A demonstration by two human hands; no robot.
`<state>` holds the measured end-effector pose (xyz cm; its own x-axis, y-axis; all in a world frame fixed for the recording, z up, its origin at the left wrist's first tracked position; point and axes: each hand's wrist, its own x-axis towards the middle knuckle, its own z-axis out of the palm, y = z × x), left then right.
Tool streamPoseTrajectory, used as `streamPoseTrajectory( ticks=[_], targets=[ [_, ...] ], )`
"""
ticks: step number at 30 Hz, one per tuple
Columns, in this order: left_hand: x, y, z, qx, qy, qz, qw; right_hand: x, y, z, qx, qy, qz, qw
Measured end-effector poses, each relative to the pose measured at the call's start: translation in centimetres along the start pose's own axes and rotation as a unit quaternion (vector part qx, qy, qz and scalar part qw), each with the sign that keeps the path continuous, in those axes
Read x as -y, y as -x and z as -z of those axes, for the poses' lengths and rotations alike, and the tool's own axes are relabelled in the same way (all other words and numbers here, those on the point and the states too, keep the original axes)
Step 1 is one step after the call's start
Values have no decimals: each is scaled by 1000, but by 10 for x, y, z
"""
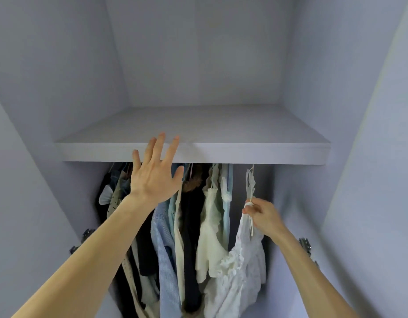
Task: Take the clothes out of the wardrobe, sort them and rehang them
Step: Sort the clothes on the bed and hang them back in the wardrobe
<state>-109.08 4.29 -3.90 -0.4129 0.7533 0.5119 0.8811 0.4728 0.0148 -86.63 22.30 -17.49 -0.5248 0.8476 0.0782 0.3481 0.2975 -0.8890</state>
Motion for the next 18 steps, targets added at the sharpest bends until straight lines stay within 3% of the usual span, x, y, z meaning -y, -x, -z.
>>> streamPoseTrajectory(
  ticks=[8, 18],
  targets=[
    [-1, -24, -62, -22, 69, 21, 997, 7, -70, -2, 0, 68, 32, 997],
    [-3, -31, -81, -44, 57, 47, 996, -21, -101, -43, 32, 121, -10, 992]
  ],
)
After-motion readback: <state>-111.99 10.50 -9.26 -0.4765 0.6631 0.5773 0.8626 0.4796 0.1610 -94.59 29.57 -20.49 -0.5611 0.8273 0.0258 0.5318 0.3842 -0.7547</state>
